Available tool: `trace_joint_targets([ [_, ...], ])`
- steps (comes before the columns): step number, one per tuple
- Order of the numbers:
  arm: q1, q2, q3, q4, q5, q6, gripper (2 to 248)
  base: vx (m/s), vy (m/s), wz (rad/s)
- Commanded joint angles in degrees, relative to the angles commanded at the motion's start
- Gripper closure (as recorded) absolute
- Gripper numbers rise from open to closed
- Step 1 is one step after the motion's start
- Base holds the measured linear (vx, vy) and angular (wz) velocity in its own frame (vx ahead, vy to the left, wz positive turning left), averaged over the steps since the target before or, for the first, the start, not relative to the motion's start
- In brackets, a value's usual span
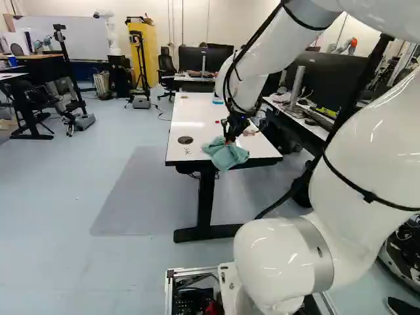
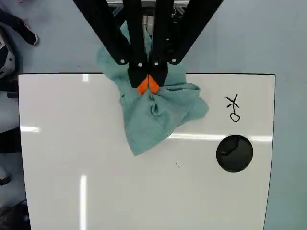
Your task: Clean the table with the green towel
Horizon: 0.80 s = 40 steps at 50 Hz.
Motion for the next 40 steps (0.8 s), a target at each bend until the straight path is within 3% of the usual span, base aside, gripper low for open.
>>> trace_joint_targets([
  [21, 1.64, 0.66, -2.49, 0.00, 0.00, 0.00, 229, 0.000, 0.000, 0.000],
  [40, 5.04, -3.74, -6.85, 0.00, 0.00, 0.00, 229, 0.000, 0.000, 0.000],
])
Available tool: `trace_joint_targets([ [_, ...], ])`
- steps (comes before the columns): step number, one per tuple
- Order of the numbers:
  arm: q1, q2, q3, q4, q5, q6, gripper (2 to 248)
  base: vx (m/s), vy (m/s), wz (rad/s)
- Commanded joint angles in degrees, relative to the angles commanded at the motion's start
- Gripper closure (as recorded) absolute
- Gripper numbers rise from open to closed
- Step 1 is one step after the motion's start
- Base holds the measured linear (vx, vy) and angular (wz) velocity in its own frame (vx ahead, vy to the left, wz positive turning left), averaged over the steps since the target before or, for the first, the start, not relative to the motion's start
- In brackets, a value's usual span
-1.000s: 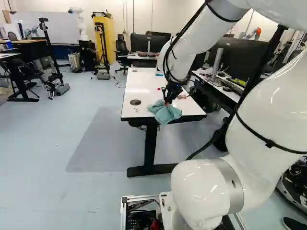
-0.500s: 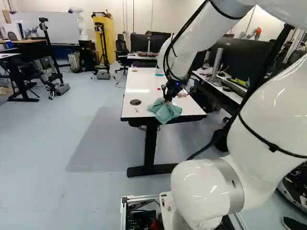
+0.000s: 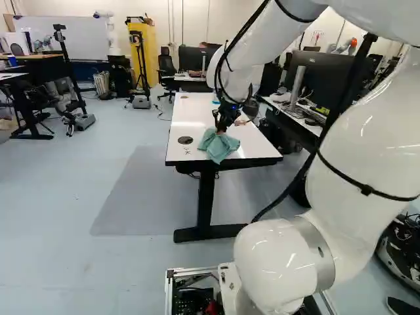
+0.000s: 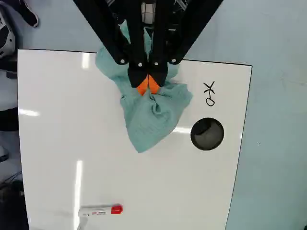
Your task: Clean the table with the green towel
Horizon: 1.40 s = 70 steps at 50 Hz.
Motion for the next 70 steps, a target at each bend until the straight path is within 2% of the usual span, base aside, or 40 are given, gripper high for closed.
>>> trace_joint_targets([
  [70, 14.54, -3.73, -3.91, 0.00, 0.00, 0.00, 229, 0.000, 0.000, 0.000],
])
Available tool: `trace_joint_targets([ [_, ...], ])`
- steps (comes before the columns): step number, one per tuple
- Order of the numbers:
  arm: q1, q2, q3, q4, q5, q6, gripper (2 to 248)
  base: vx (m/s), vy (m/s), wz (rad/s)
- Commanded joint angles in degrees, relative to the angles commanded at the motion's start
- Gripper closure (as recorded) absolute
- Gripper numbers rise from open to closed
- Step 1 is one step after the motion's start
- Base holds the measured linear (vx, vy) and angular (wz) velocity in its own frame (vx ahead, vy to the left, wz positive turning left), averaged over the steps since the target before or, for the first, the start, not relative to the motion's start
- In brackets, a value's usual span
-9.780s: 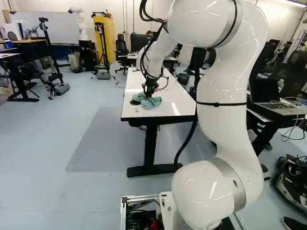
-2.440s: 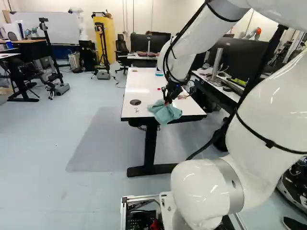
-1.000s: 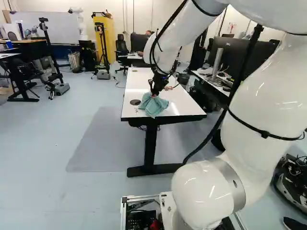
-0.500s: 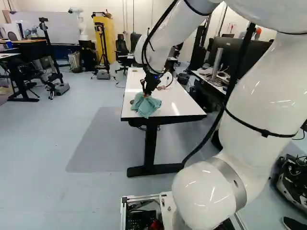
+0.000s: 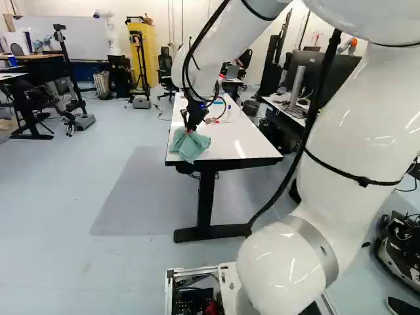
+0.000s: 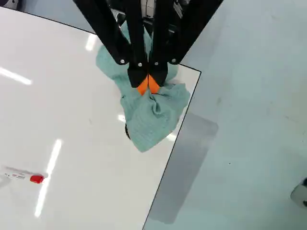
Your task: Clean the table with the green towel
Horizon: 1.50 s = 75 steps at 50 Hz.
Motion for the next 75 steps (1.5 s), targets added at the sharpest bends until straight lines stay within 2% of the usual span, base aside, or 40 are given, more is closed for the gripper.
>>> trace_joint_targets([
  [20, 0.27, -0.45, 0.01, 0.00, 0.00, 0.00, 229, 0.000, 0.000, 0.000],
  [70, 0.27, -9.31, -1.61, 0.00, 0.00, 0.00, 229, 0.000, 0.000, 0.000],
  [75, 0.27, -9.31, -1.61, 0.00, 0.00, 0.00, 229, 0.000, 0.000, 0.000],
])
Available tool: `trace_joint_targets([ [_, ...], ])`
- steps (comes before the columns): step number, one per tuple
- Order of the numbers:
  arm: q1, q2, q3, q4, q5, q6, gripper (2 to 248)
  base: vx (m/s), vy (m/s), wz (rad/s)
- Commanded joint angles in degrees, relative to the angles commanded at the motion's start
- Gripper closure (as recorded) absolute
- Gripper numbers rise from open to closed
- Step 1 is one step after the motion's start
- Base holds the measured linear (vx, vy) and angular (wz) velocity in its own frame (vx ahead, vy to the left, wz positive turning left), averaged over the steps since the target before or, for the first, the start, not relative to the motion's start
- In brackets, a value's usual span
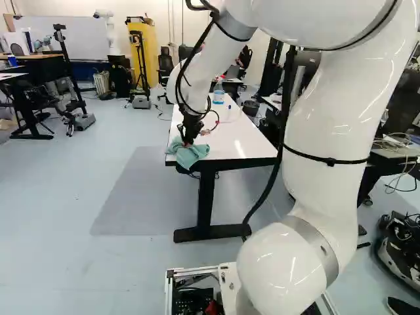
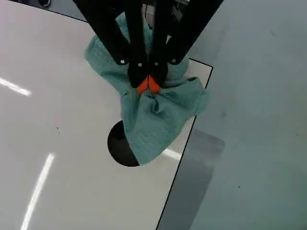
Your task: Clean the table with the green towel
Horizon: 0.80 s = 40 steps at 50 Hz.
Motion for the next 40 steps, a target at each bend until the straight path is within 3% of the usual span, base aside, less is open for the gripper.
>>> trace_joint_targets([
  [40, 0.00, 0.00, 0.00, 0.00, -3.04, 0.00, 229, 0.000, 0.000, 0.000],
])
